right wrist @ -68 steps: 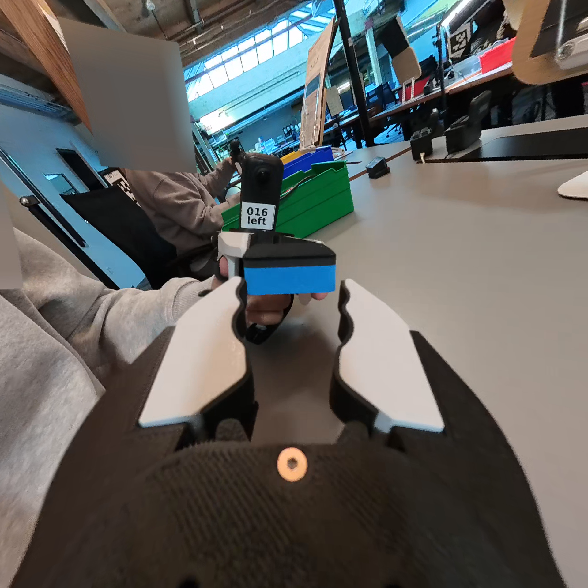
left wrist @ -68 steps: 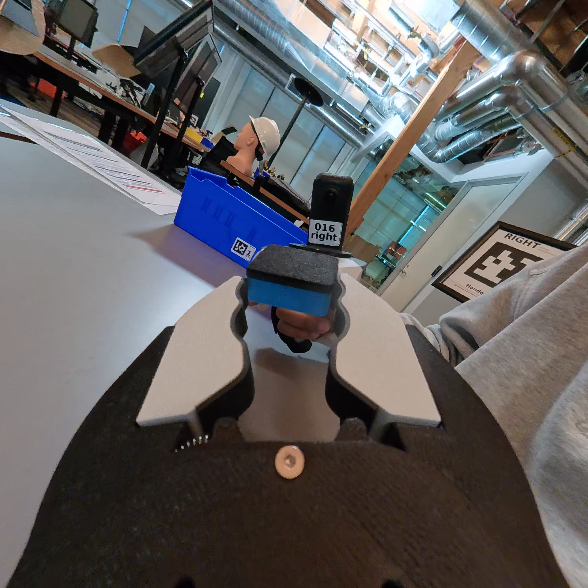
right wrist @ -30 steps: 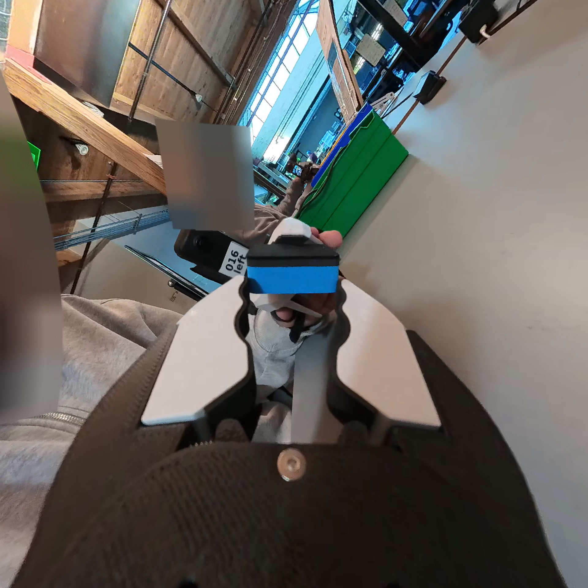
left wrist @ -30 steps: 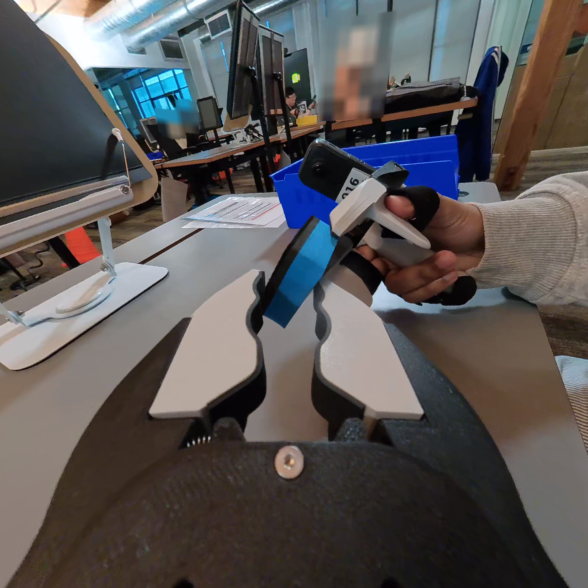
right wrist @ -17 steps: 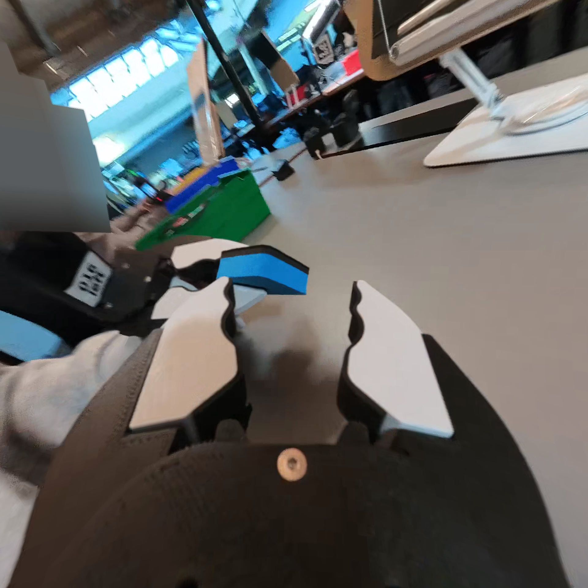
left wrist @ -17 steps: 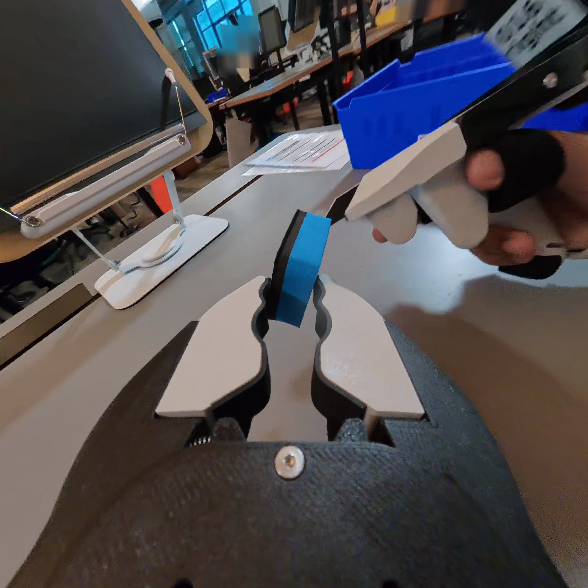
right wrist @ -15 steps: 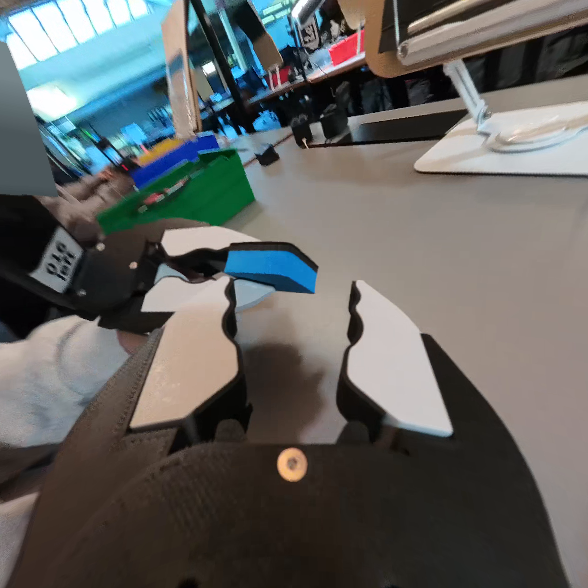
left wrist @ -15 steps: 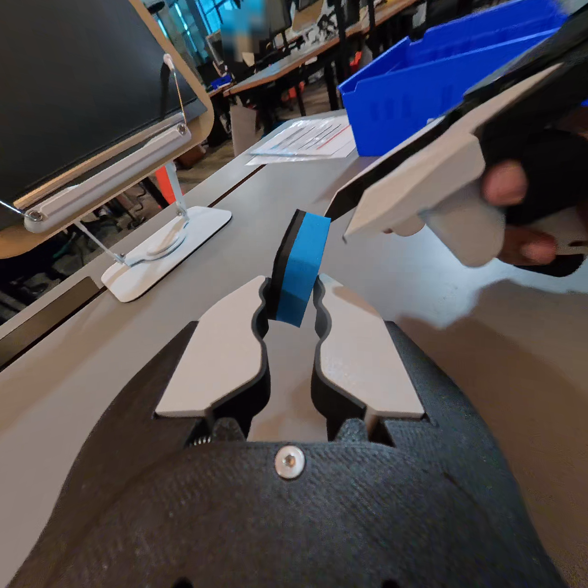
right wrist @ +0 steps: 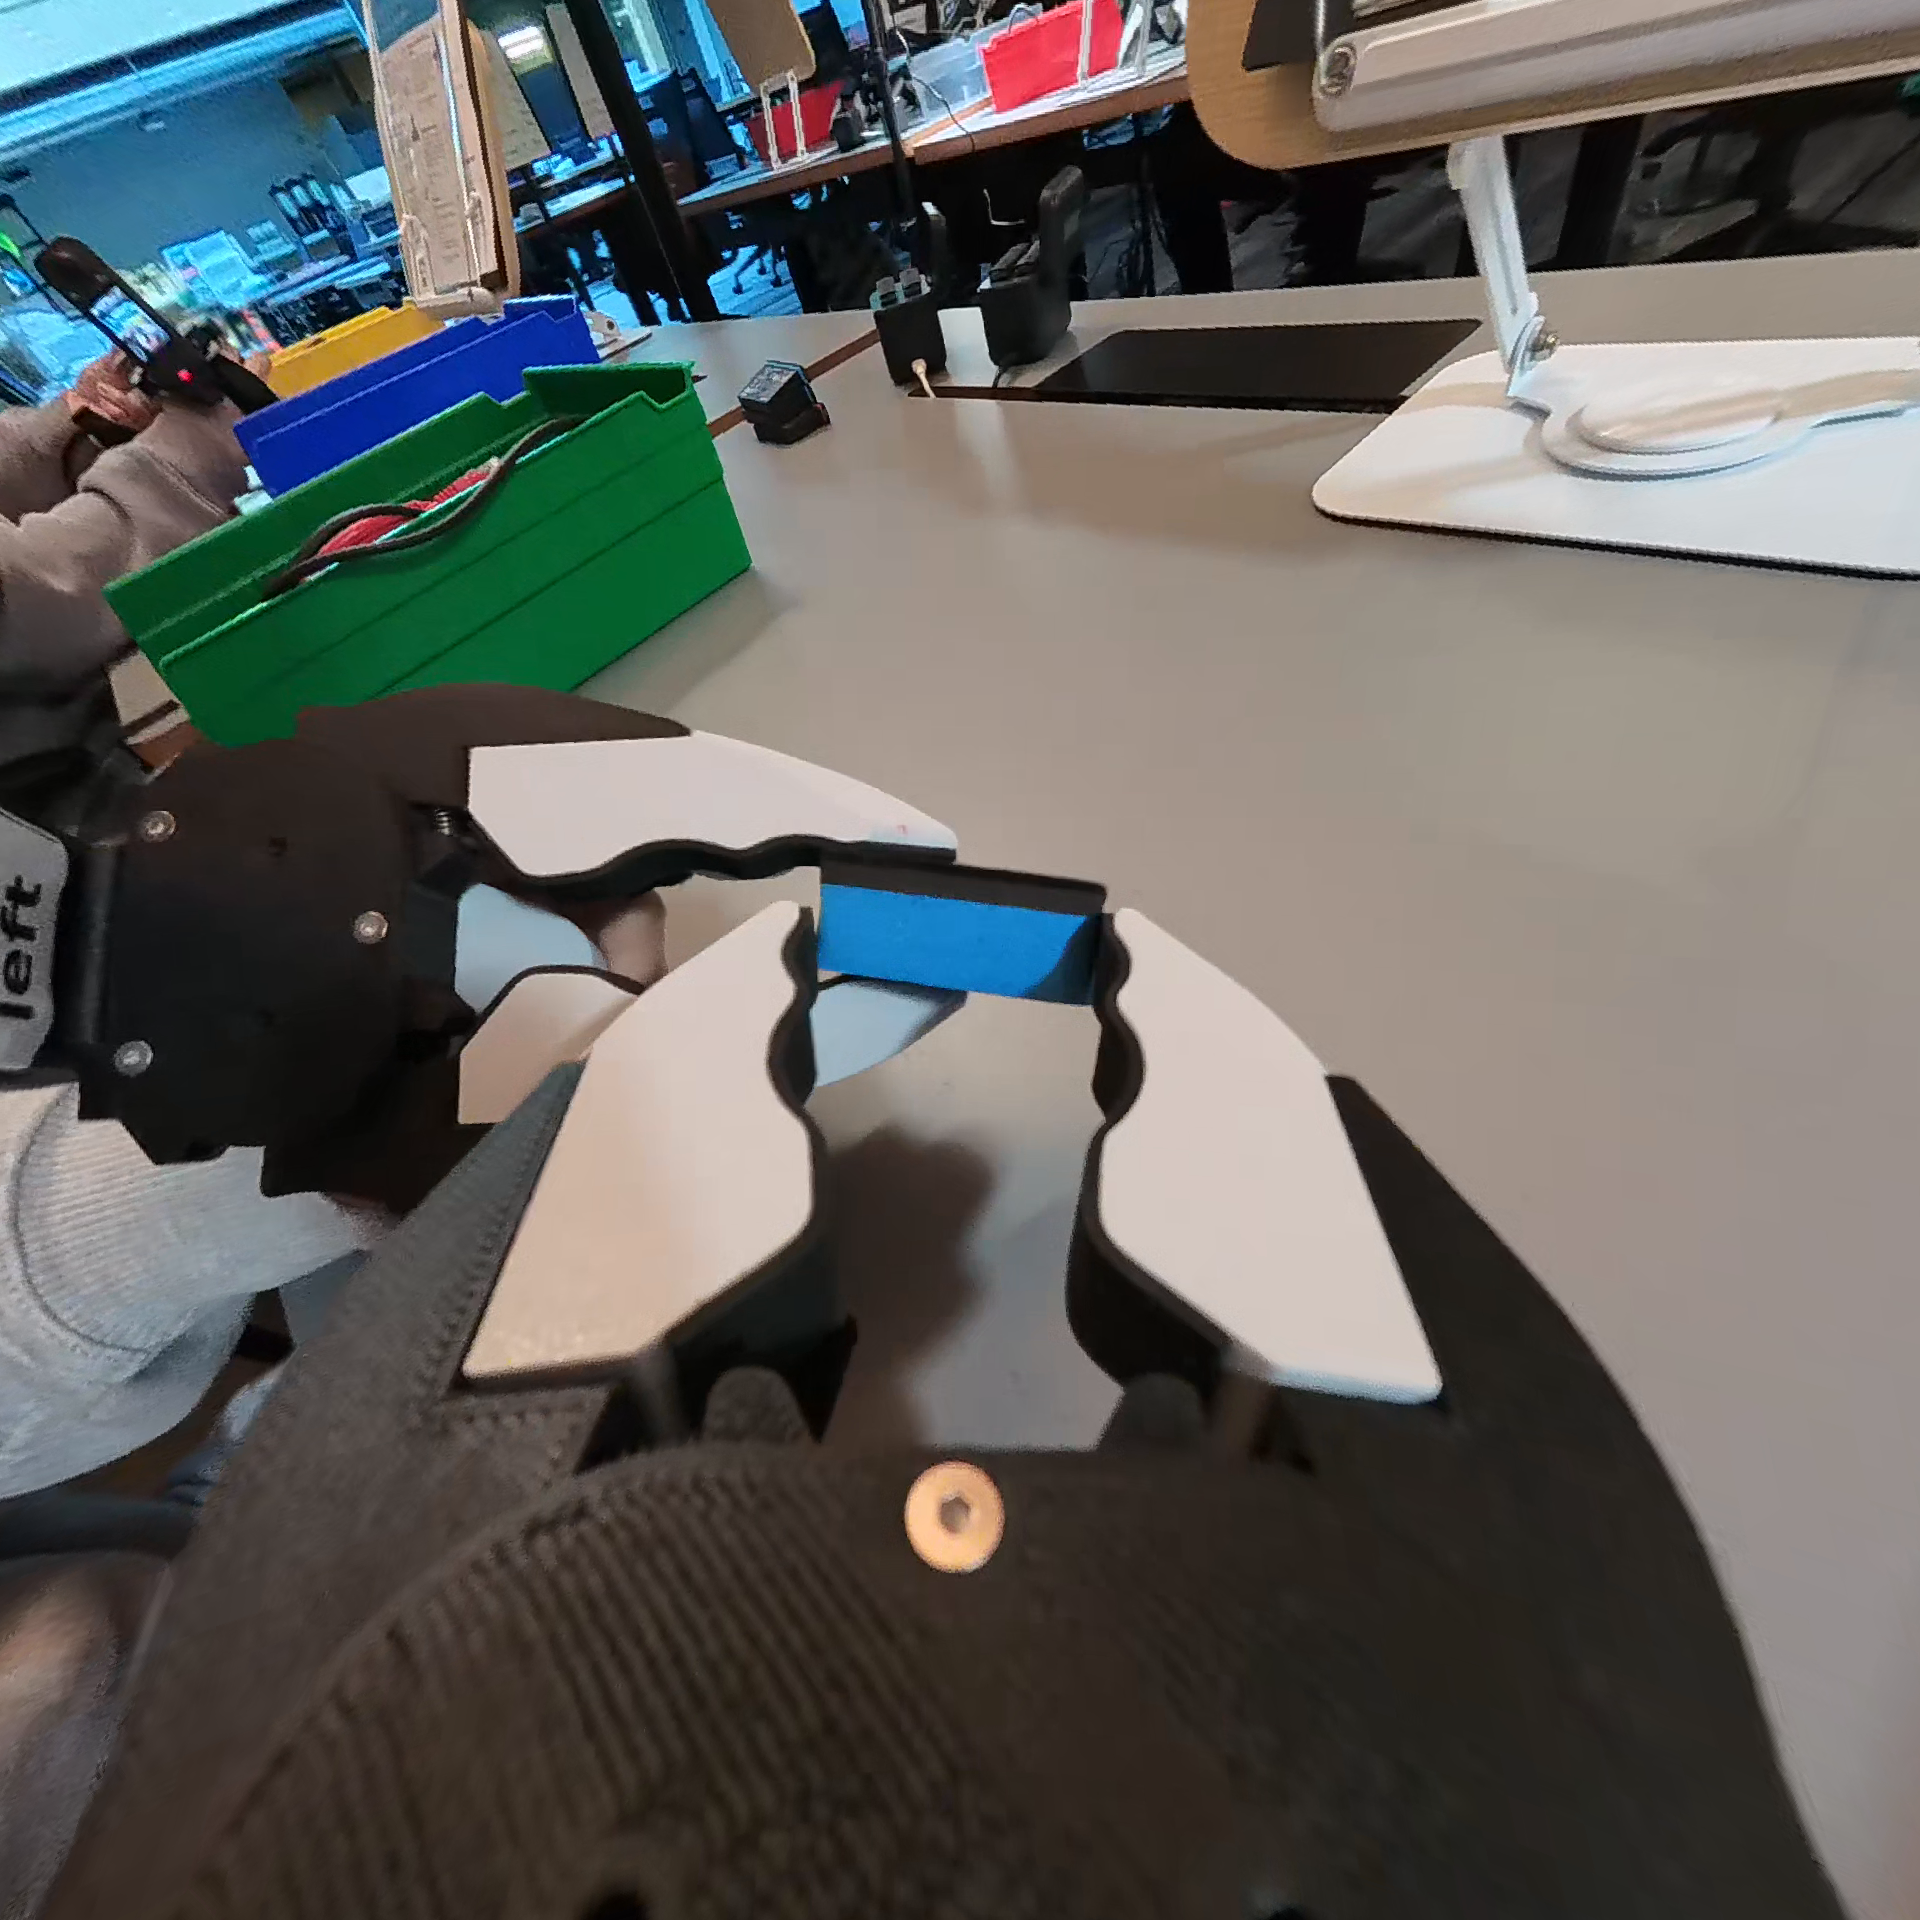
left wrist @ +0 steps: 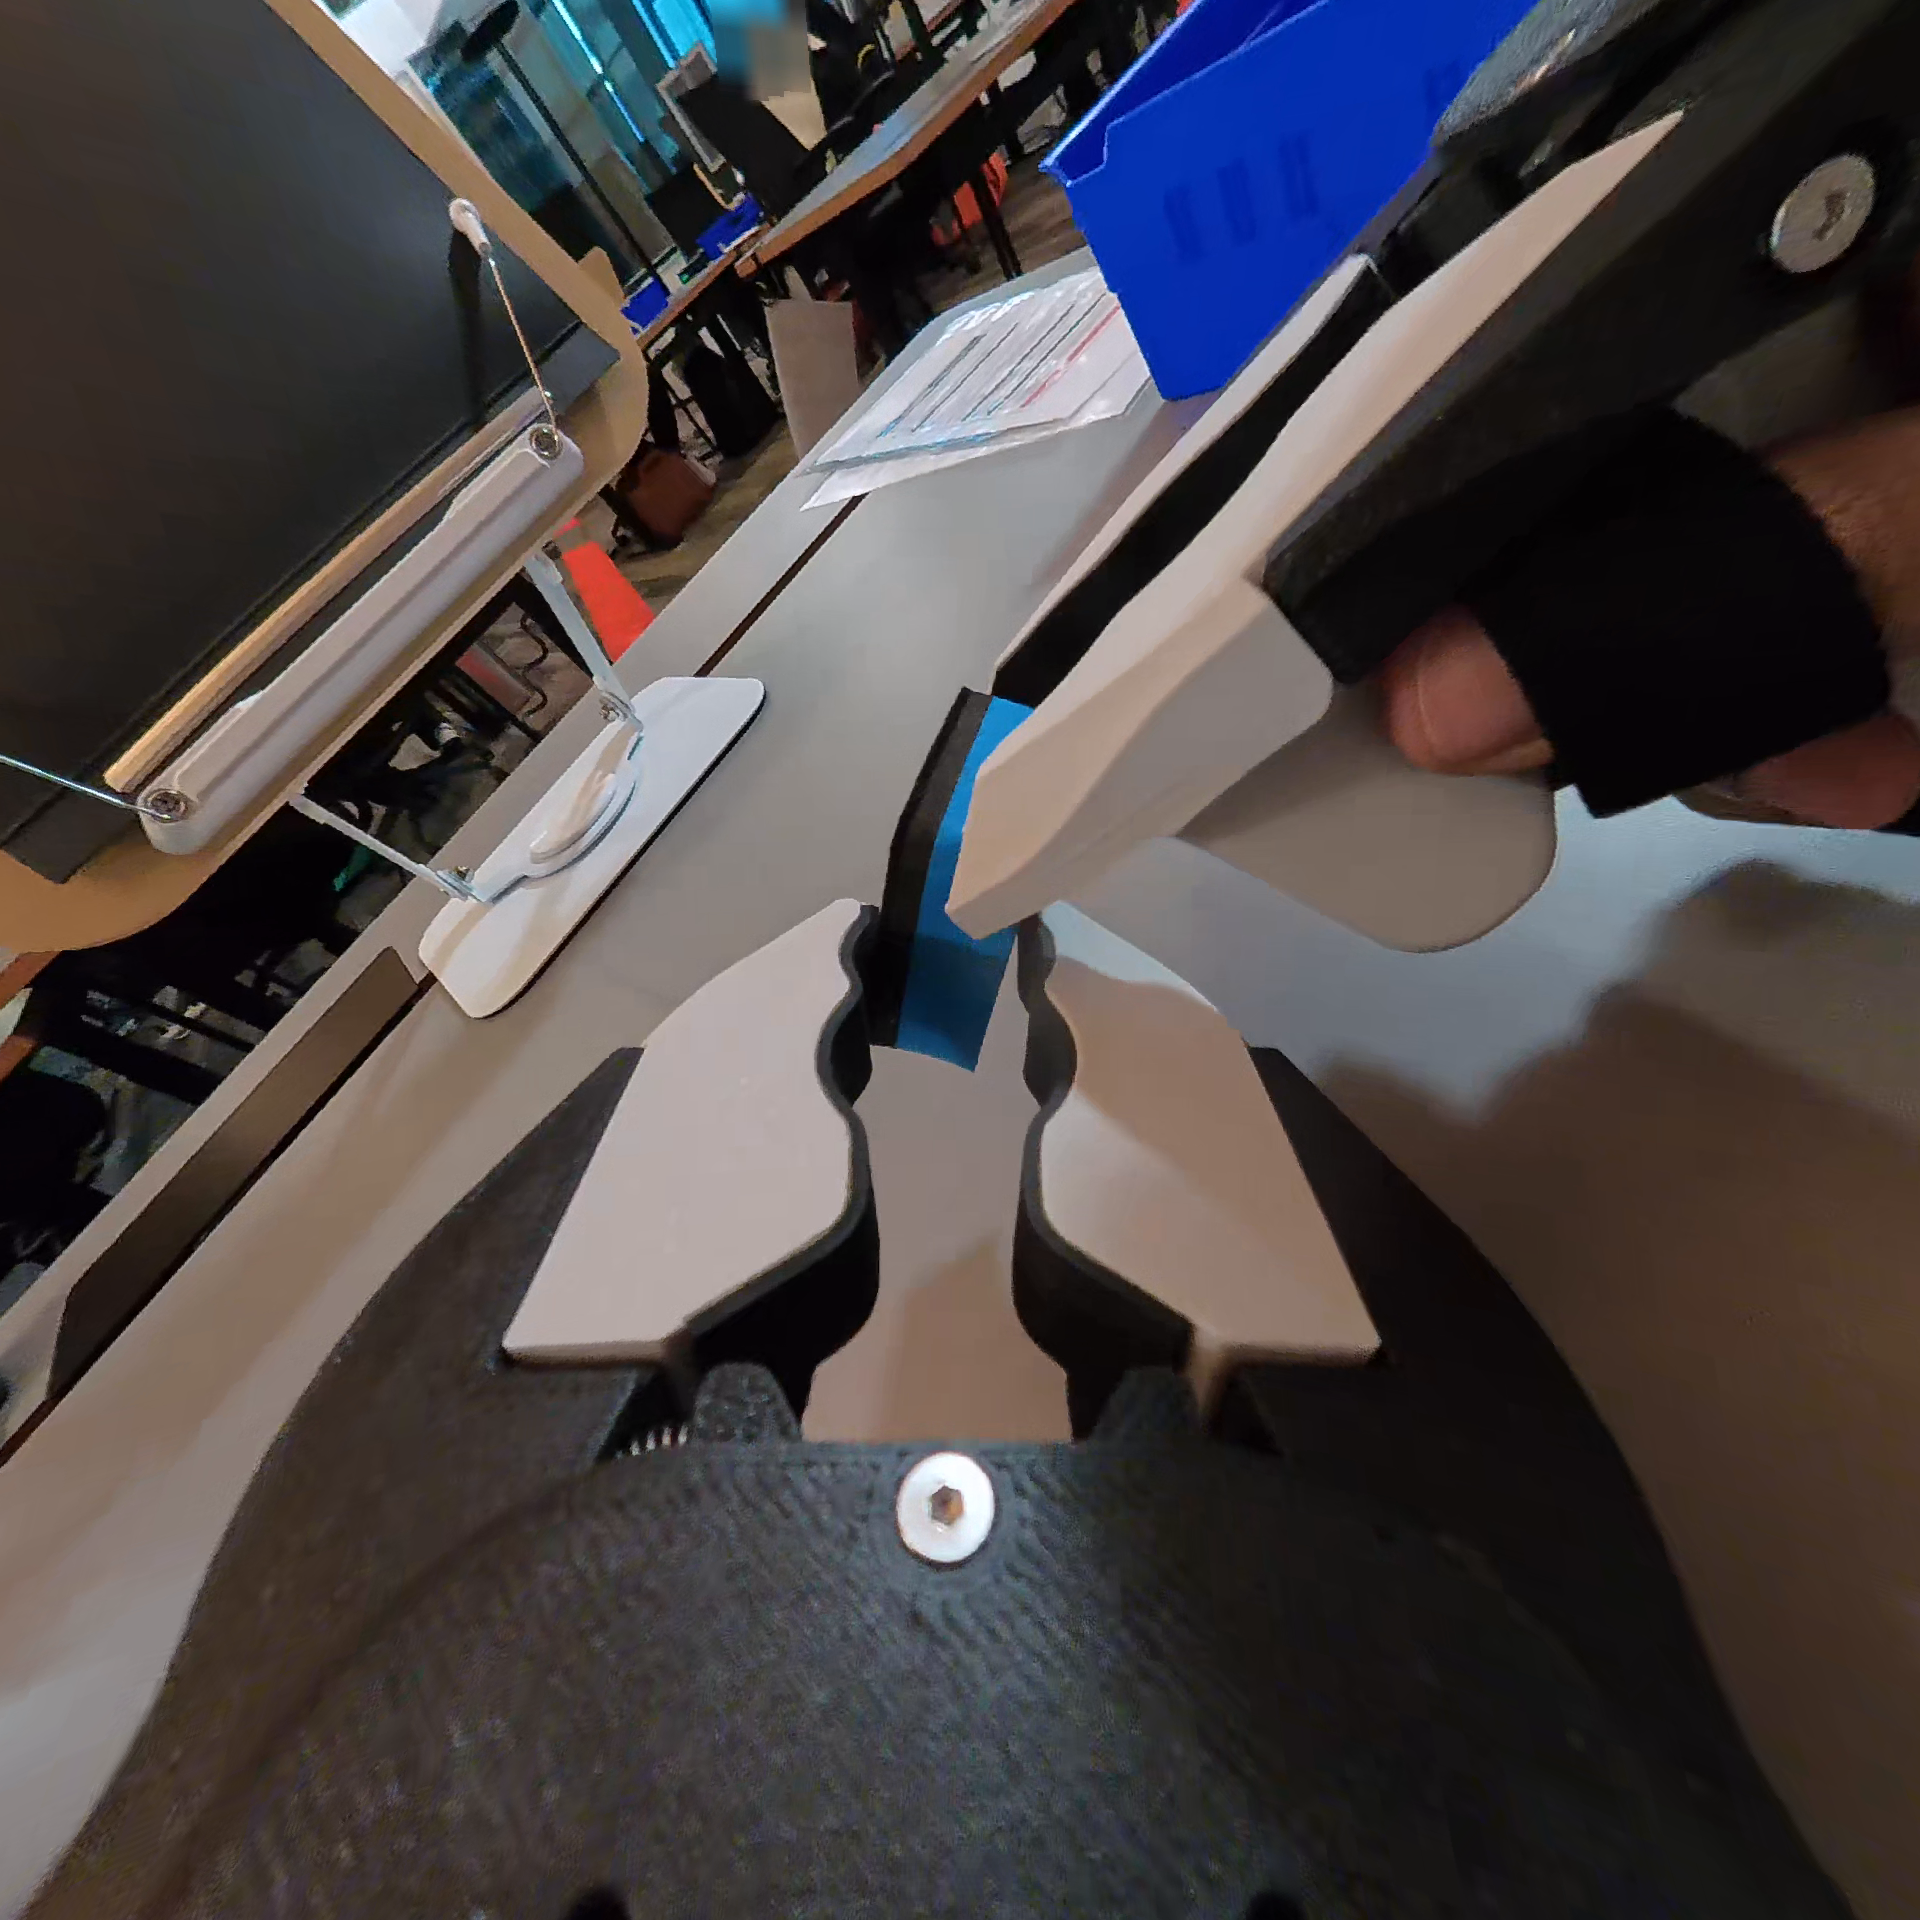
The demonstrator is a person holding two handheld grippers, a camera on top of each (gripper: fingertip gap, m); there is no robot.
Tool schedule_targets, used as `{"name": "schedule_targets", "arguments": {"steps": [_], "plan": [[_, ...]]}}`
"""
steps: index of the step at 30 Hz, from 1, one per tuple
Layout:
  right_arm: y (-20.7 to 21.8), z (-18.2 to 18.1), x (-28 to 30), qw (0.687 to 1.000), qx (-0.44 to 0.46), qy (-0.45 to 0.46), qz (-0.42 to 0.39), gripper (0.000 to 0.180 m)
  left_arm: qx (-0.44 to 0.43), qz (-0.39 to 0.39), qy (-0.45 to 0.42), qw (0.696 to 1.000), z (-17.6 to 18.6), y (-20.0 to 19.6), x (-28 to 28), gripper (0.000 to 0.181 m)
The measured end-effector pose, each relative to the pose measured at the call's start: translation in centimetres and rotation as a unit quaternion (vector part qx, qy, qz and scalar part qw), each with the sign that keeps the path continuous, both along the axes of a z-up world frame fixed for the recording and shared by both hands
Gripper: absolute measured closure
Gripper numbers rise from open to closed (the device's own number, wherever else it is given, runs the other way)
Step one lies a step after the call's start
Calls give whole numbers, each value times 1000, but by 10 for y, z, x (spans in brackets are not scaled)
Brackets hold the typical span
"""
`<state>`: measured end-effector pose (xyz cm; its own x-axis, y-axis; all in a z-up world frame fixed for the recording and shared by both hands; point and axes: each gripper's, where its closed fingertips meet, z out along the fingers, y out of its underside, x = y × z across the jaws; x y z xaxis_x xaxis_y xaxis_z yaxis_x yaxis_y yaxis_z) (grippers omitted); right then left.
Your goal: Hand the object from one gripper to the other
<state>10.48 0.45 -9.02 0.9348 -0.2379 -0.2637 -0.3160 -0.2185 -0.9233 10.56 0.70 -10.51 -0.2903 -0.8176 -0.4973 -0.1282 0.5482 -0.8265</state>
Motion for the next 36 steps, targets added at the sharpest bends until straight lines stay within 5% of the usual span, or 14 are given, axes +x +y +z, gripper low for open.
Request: {"name": "schedule_targets", "arguments": {"steps": [3, 7, 11, 14, 17, 19, 22, 36], "plan": [[-2, 2, 2, 1000, 17, 20, 7, 127, -19, -3, -5, 1000, 3, 0, 0, 152], [-10, 16, 13, 996, 70, 57, 11, 128, -82, -18, 2, 996, 7, -2, 1, 112], [-20, 37, 17, 979, 159, 117, 55, 128, -193, -63, 5, 979, 22, -5, -3, 103], [-28, 53, 16, 958, 220, 150, 102, 128, -343, -134, 43, 929, 32, -15, -9, 93], [-35, 73, 9, 933, 288, 160, 147, 128, -484, -215, 98, 843, 43, -25, -17, 85], [-35, 76, 1, 929, 294, 145, 171, 128, -530, -260, 106, 800, 54, -29, -25, 88], [-28, 67, -17, 941, 251, 93, 208, 129, -546, -294, 103, 777, 63, -32, -33, 95], [-25, 65, -32, 936, 244, 92, 235, 128, -558, -305, 95, 766, 69, -25, -35, 125]]}}
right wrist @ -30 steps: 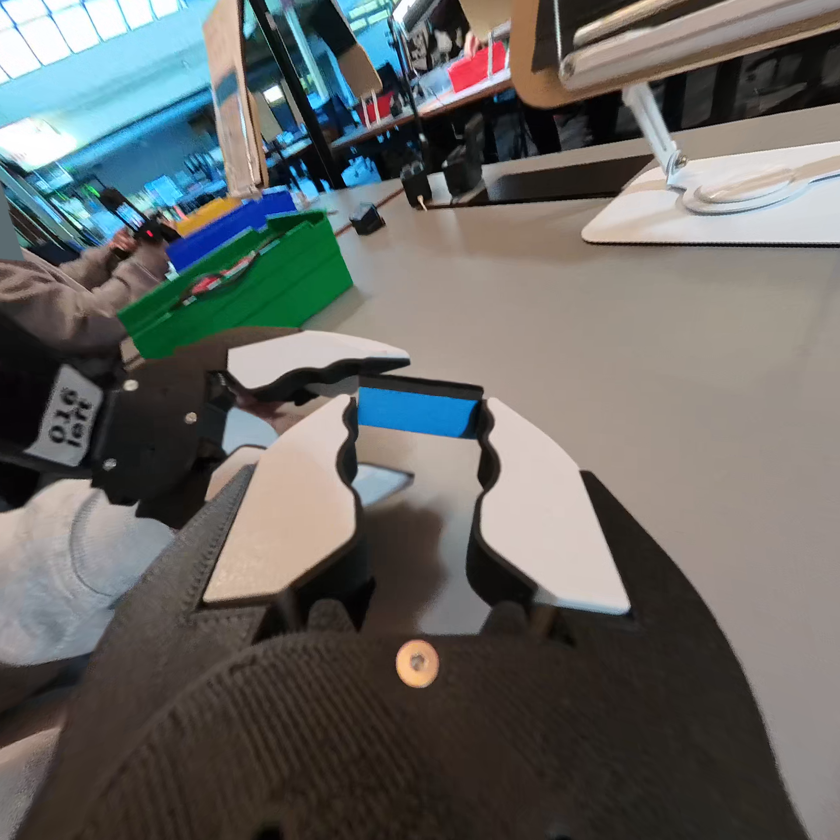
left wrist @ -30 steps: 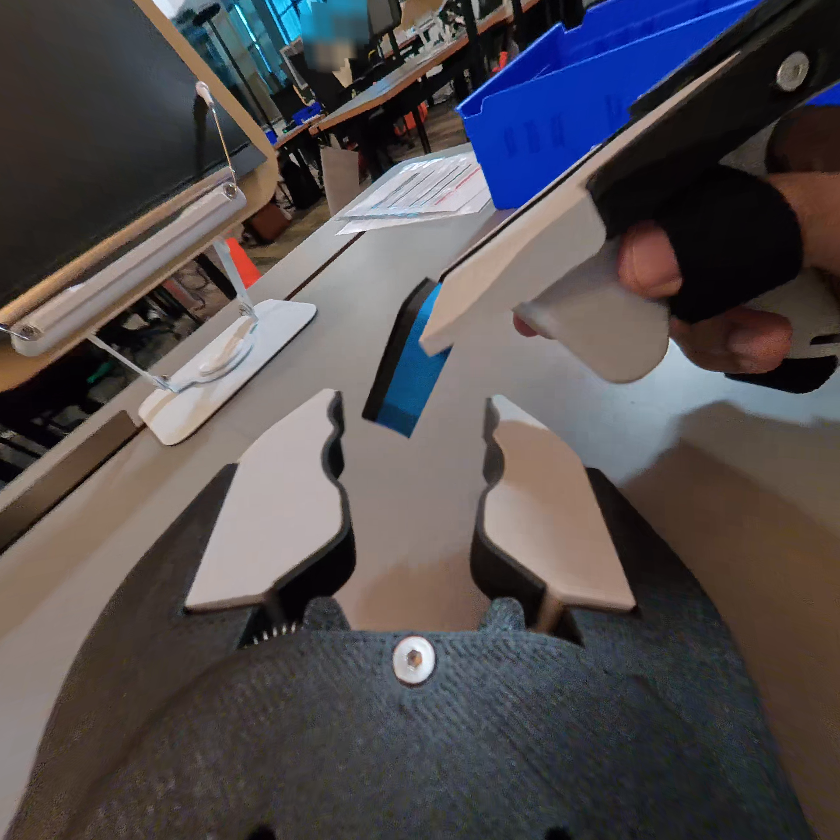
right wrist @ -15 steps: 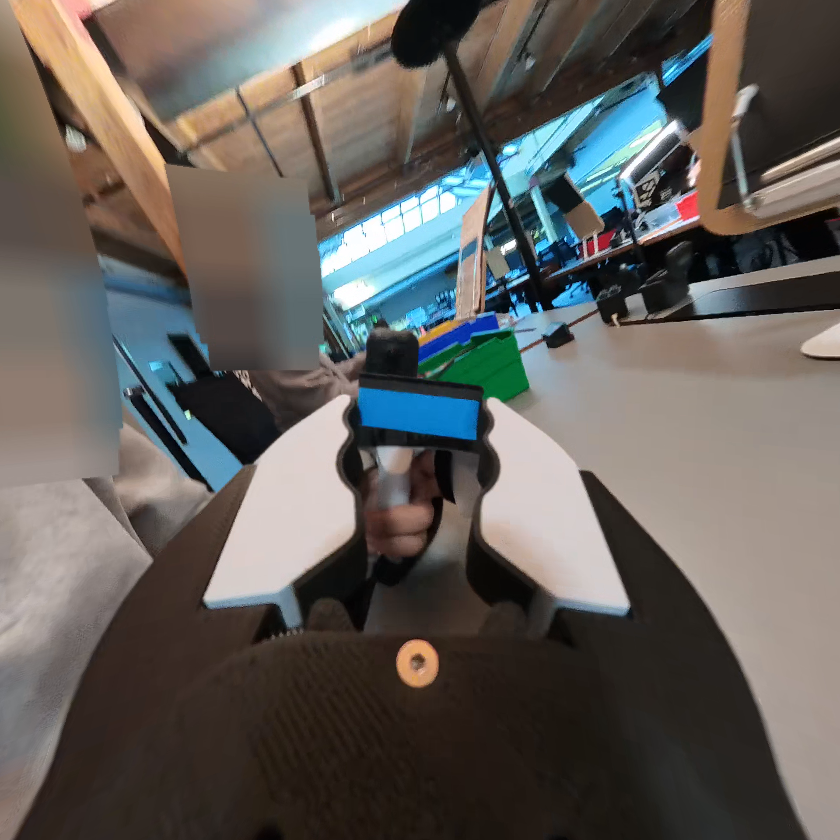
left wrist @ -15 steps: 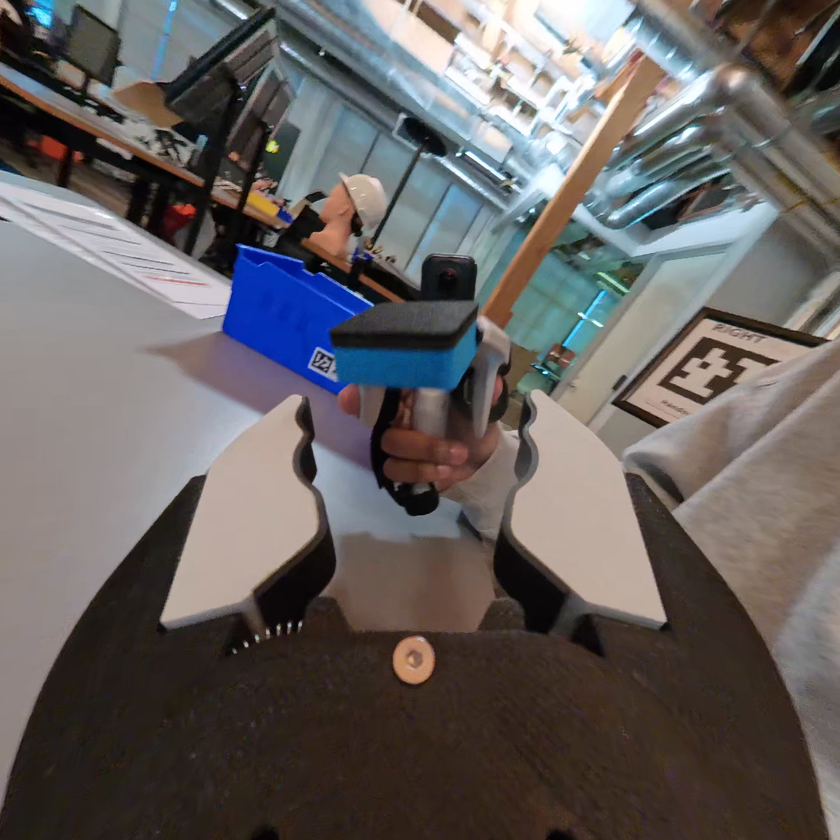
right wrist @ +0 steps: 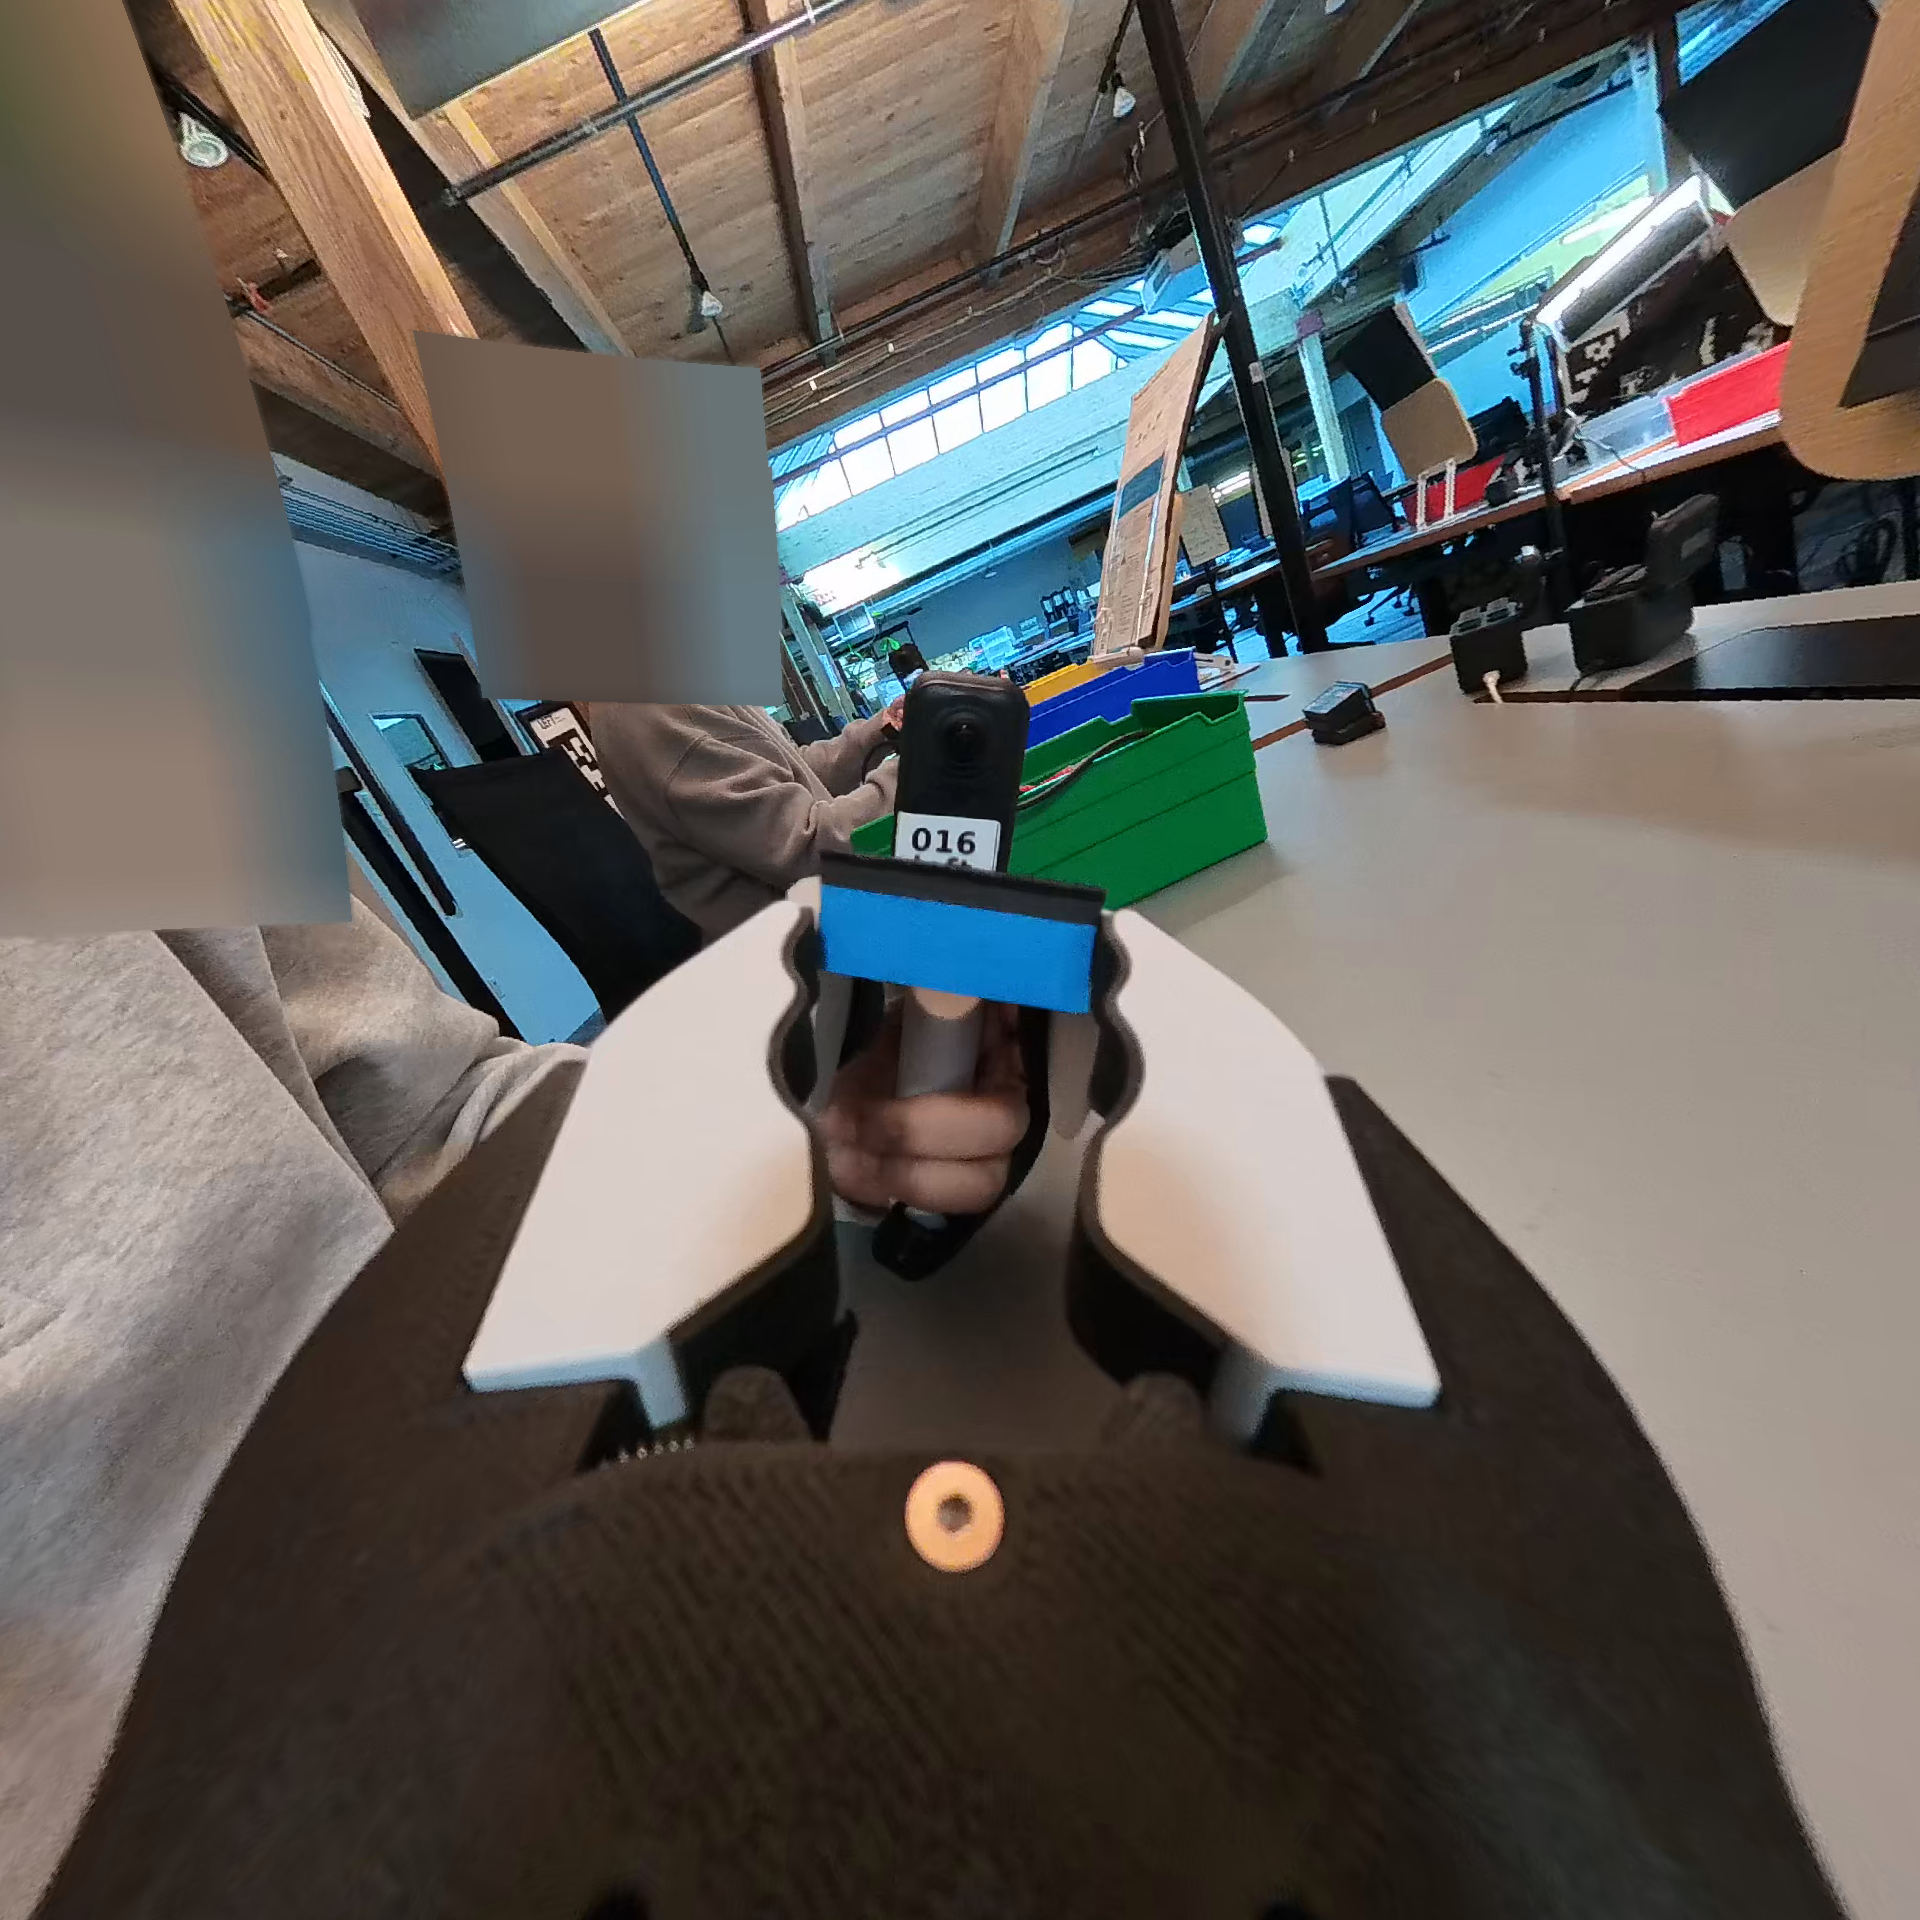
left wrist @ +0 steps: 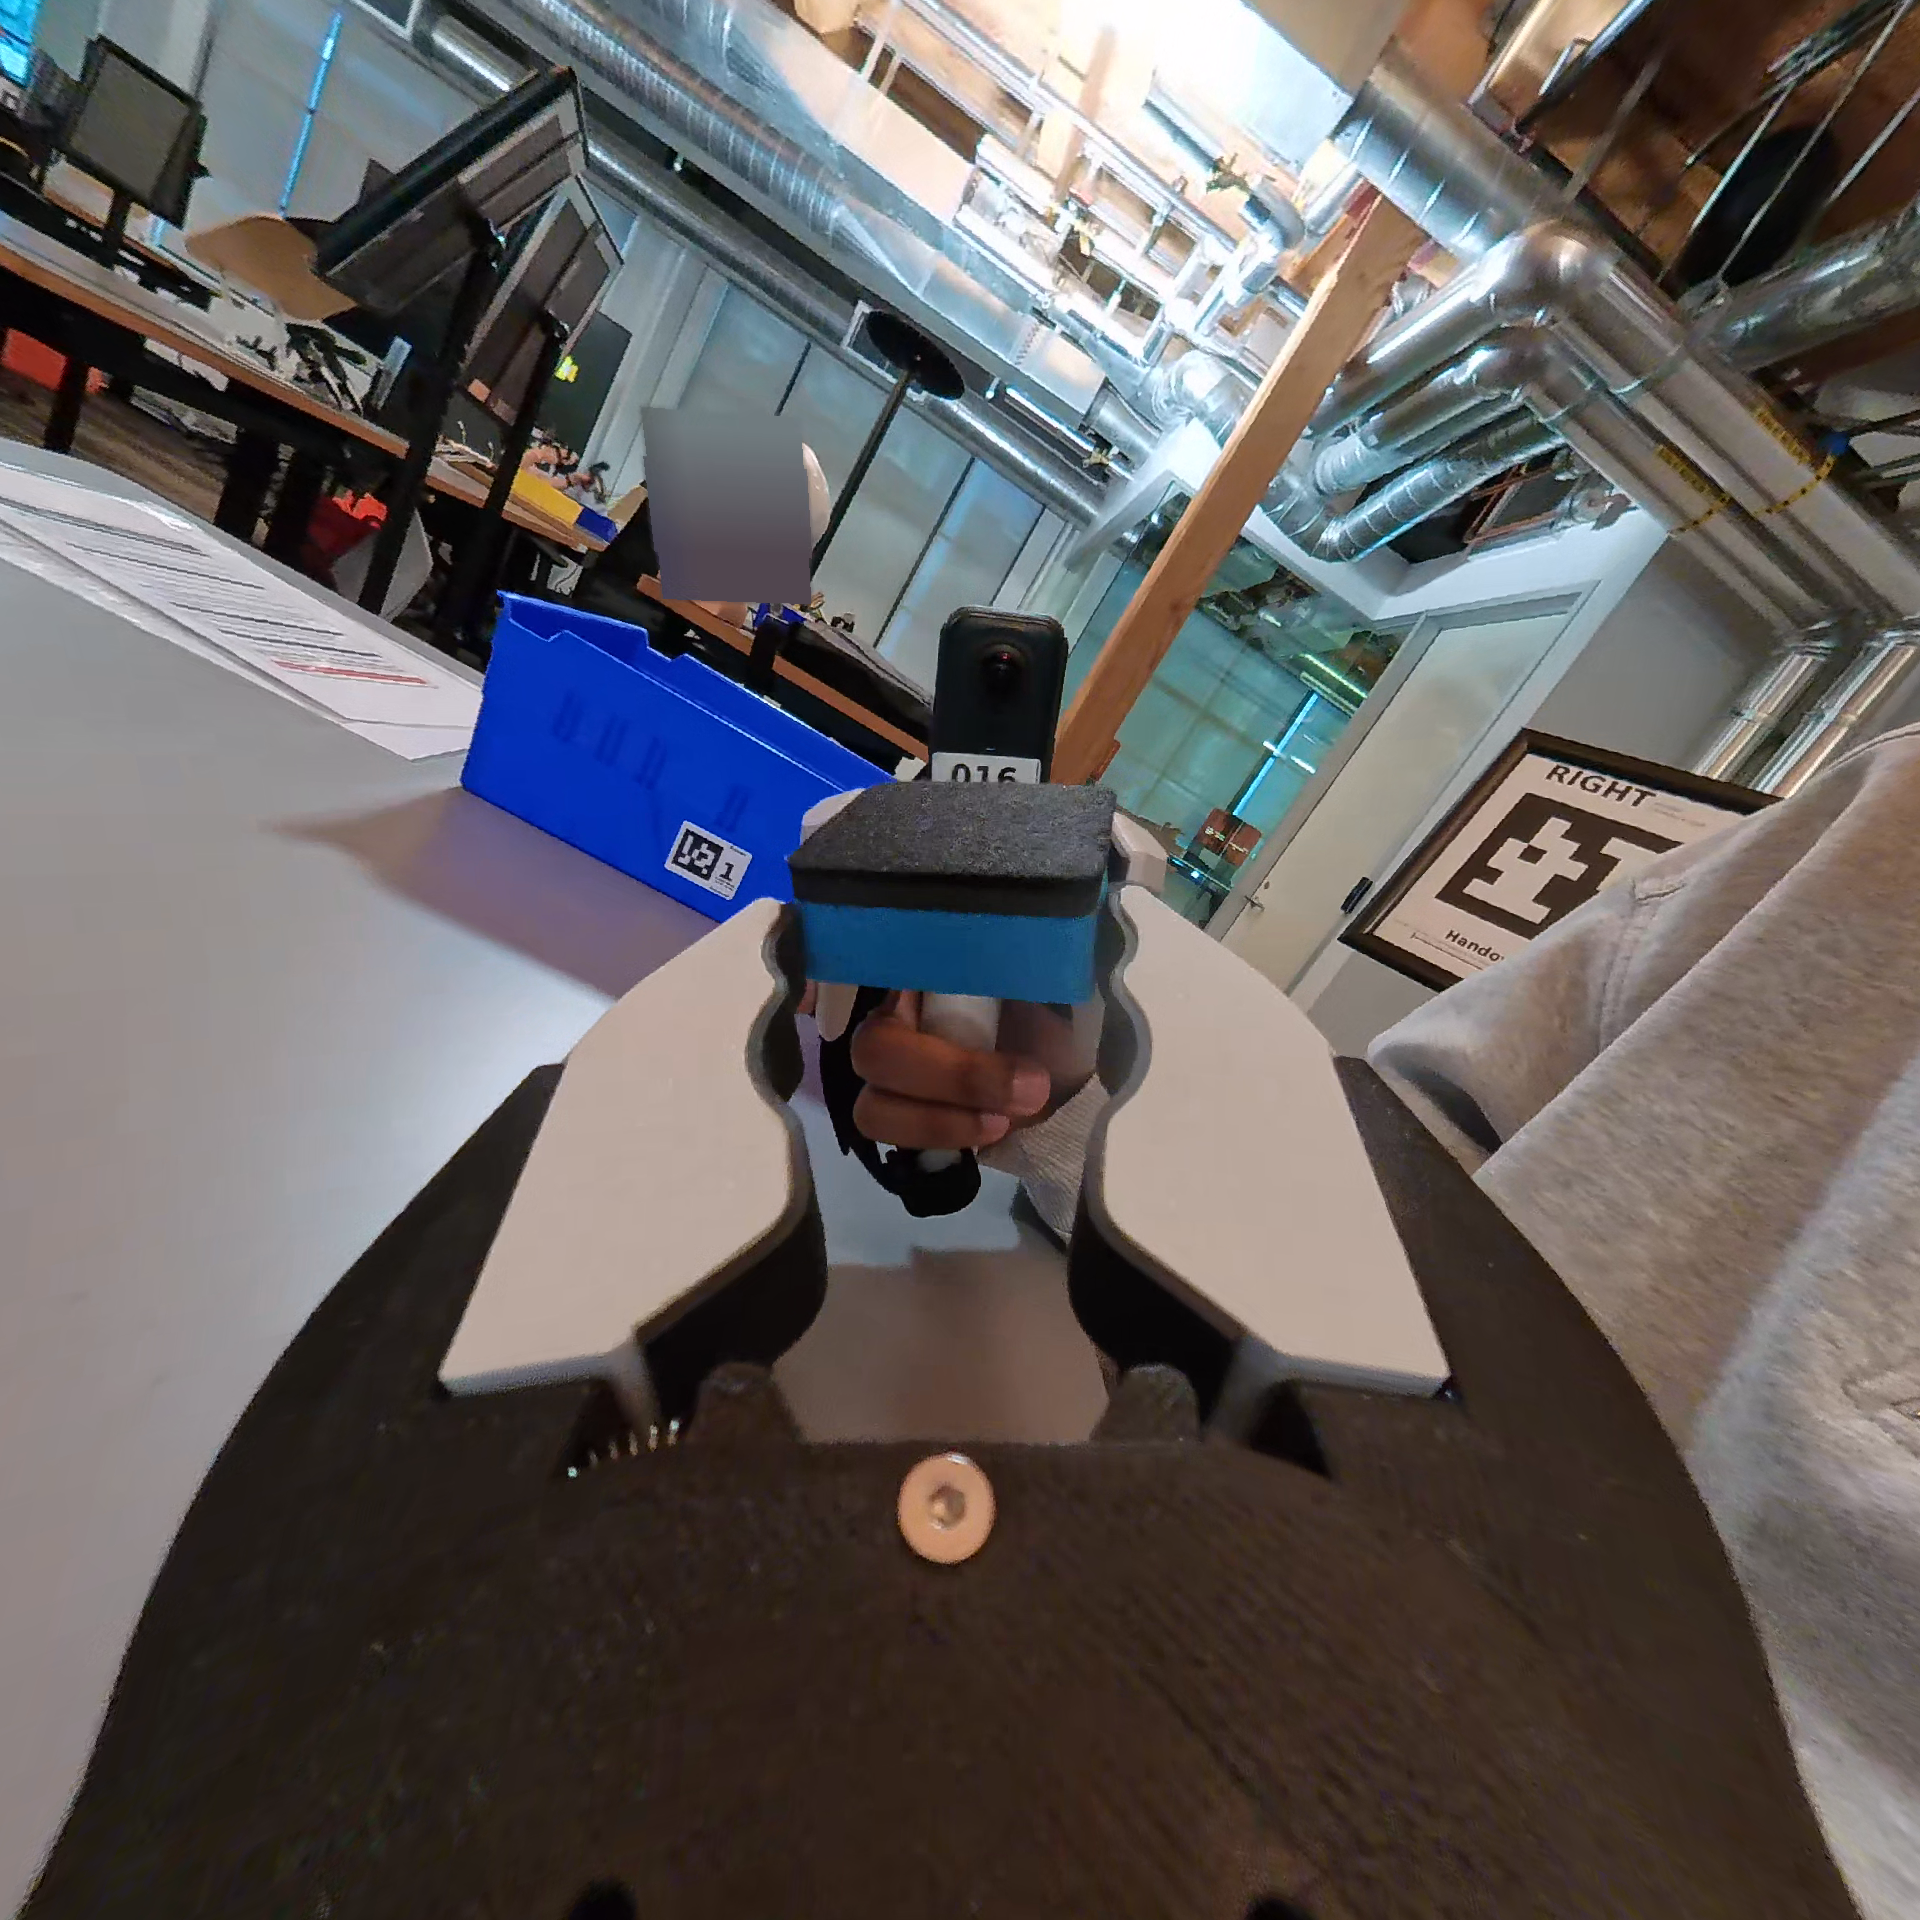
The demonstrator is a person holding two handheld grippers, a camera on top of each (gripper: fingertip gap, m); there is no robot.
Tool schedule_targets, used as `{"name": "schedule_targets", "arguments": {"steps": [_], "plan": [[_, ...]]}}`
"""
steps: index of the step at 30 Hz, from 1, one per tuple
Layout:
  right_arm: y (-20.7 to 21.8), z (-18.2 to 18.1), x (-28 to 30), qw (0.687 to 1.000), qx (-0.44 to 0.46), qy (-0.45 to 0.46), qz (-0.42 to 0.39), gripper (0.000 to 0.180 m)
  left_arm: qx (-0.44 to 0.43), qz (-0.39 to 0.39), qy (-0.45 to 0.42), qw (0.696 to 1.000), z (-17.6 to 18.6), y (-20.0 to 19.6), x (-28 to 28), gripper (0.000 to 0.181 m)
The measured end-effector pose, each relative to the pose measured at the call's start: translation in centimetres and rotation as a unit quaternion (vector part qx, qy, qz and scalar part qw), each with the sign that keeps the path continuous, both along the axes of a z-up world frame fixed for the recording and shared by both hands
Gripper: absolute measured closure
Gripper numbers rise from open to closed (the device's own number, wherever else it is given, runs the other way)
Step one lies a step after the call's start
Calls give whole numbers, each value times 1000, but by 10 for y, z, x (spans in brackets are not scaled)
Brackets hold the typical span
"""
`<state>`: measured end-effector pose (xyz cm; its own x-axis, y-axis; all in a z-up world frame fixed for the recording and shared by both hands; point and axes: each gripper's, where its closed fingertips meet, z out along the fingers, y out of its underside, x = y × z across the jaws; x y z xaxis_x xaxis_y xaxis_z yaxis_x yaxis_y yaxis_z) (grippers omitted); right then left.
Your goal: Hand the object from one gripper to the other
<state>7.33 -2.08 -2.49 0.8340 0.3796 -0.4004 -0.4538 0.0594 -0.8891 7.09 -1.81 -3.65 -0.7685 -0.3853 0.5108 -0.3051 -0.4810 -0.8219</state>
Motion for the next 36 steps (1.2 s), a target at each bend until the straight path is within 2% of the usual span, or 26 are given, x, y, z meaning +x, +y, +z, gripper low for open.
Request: {"name": "schedule_targets", "arguments": {"steps": [2, 4, 7, 10, 14, 22, 26, 28, 31, 34, 36], "plan": [[1, -1, 7, 999, -2, -13, -30, 121, -2, 2, 17, 1000, -4, 1, 3, 124], [1, -1, 18, 995, 2, -56, -86, 94, -24, 3, 36, 999, -5, 6, 6, 124], [0, -3, 20, 979, -9, -154, -134, 95, -50, 0, 65, 997, -9, 13, 10, 124], [2, -14, 16, 955, -33, -254, -150, 101, -43, -19, 96, 994, -17, 10, 11, 124], [4, -43, 9, 921, -88, -357, -124, 110, -2, -51, 139, 989, -35, 0, 9, 124], [-3, -43, 8, 894, -77, -421, -128, 153, -17, -86, 172, 981, -42, -7, 6, 123], [-3, -42, 8, 897, -80, -415, -127, 154, -25, -72, 153, 985, -37, -6, 8, 121], [-3, -41, 11, 907, -84, -390, -132, 154, -30, -28, 123, 992, -30, -1, 14, 92], [-4, -39, 19, 930, -101, -327, -134, 154, -7, 8, 96, 995, -27, 3, 17, 78], [-4, -39, 20, 965, -122, -212, -94, 155, 15, 30, 80, 996, -27, 5, 19, 80], [-5, -37, 19, 982, -130, -125, -58, 155, 30, 33, 70, 997, -27, 5, 18, 89]]}}
